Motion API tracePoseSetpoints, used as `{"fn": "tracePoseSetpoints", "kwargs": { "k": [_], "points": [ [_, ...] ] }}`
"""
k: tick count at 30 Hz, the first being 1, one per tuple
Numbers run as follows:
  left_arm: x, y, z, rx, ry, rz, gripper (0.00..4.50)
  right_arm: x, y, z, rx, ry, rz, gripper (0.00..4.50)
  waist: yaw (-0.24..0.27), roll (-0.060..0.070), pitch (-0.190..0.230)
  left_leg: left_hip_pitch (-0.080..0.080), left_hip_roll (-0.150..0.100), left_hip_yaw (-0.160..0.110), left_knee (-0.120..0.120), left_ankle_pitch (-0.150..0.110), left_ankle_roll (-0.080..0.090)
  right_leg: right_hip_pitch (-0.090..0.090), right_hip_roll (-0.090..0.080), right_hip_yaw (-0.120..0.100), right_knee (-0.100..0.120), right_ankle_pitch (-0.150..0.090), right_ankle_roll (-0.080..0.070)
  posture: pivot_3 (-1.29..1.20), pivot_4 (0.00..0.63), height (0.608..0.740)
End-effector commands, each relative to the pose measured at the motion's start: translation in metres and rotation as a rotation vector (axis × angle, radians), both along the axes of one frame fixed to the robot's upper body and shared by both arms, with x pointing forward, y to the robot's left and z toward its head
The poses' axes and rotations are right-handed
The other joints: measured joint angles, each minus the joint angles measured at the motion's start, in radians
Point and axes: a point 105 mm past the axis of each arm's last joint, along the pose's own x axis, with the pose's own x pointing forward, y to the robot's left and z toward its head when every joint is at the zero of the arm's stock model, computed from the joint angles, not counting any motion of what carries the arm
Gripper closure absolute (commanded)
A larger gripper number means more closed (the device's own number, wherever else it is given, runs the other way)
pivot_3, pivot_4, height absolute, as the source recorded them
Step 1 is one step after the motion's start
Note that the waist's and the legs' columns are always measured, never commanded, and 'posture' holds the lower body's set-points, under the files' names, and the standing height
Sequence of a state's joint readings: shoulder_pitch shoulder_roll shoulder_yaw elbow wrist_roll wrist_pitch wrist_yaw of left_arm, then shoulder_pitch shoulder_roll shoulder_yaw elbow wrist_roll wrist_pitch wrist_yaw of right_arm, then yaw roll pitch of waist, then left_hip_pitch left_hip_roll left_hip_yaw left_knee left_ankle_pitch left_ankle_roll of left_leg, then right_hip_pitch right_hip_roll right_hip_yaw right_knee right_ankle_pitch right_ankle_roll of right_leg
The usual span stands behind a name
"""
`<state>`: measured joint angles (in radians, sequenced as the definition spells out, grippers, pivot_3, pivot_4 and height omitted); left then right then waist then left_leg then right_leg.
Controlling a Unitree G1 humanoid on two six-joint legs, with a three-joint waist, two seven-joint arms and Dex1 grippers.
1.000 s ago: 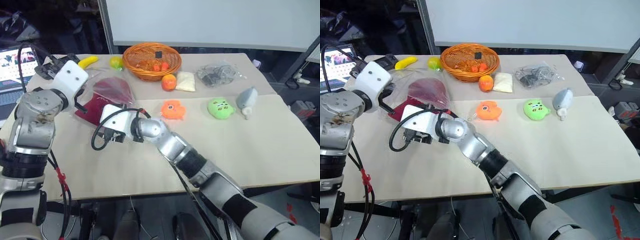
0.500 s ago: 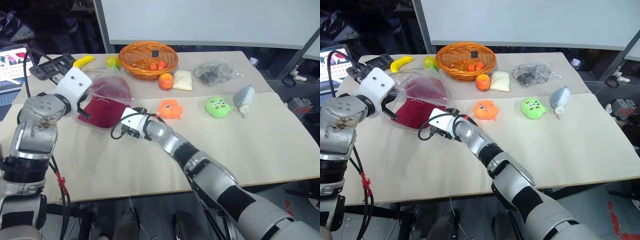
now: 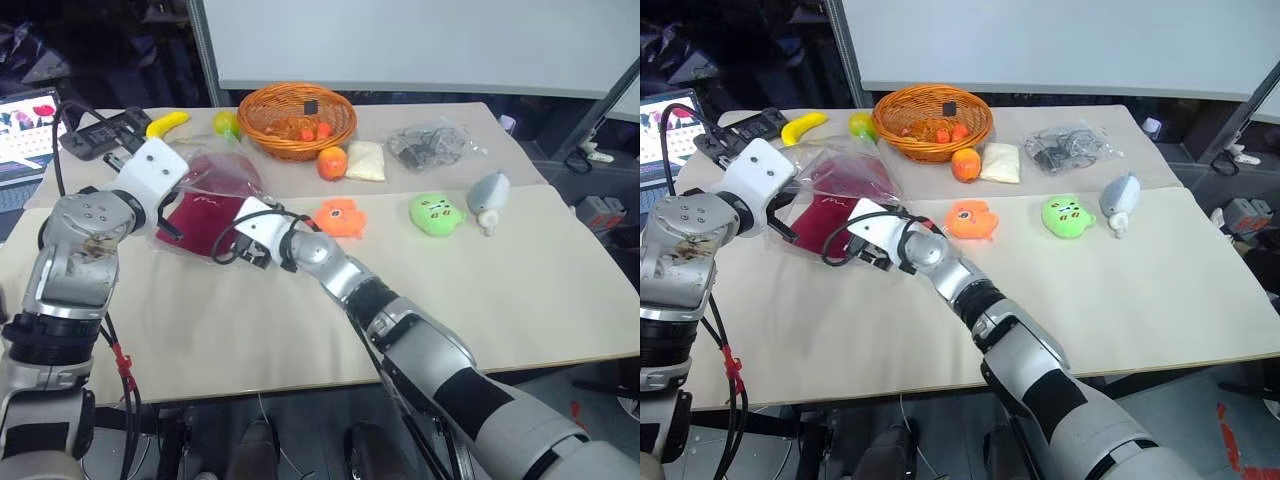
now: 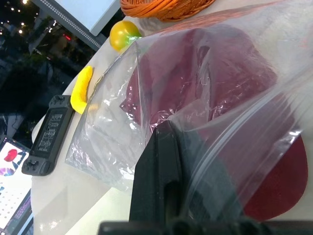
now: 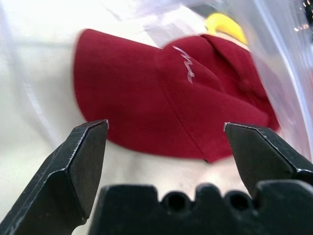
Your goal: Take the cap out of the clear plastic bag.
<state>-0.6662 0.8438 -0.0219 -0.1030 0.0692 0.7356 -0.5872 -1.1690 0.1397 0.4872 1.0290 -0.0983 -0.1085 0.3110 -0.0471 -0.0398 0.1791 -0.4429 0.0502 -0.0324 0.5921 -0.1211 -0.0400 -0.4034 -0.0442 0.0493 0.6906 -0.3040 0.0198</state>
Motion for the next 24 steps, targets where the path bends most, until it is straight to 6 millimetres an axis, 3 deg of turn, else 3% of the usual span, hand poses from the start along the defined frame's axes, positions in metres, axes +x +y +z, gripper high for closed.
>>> {"fn": "tracePoseSetpoints", "kwargs": {
  "k": [1,10,13,19,24],
  "points": [
    [-0.005,-0.018,0.007,-0.068,-0.027,-0.051,4.43,-0.136,0.140,0.045,0.152,-0.040,0.417,0.00,0.002,0.000,0.000,0.000,0.000,0.000,0.000,0.000,0.000,0.000,0.000,0.000,0.000,0.000,0.000,0.00,0.150,0.740],
    [-0.019,-0.074,0.008,-0.271,0.005,-0.194,4.43,-0.131,0.131,0.005,0.026,-0.108,0.408,0.00,-0.003,0.000,0.000,-0.001,0.000,0.000,0.000,0.000,-0.001,-0.001,0.000,0.000,0.001,0.000,0.000,0.00,0.150,0.740],
    [-0.026,-0.087,0.009,-0.319,0.020,-0.227,4.43,-0.125,0.124,0.001,0.028,-0.084,0.395,0.00,-0.008,0.000,0.000,-0.001,0.000,0.000,0.000,0.000,-0.001,-0.001,0.000,0.000,0.002,0.000,0.000,0.00,0.150,0.740],
    [-0.032,-0.102,-0.002,-0.330,0.051,-0.257,4.43,-0.110,0.101,0.006,0.100,-0.003,0.388,0.00,-0.003,-0.001,0.000,-0.001,0.000,-0.001,0.001,0.001,-0.001,-0.001,0.000,0.000,0.002,0.000,0.000,0.00,0.150,0.740],
    [-0.037,-0.114,-0.001,-0.395,0.063,-0.285,4.43,-0.102,0.085,0.030,0.184,-0.025,0.338,0.00,0.001,-0.001,0.000,0.000,0.000,-0.001,0.001,0.001,-0.001,0.000,0.000,0.000,0.003,0.000,0.000,0.00,0.150,0.740]
  ]
}}
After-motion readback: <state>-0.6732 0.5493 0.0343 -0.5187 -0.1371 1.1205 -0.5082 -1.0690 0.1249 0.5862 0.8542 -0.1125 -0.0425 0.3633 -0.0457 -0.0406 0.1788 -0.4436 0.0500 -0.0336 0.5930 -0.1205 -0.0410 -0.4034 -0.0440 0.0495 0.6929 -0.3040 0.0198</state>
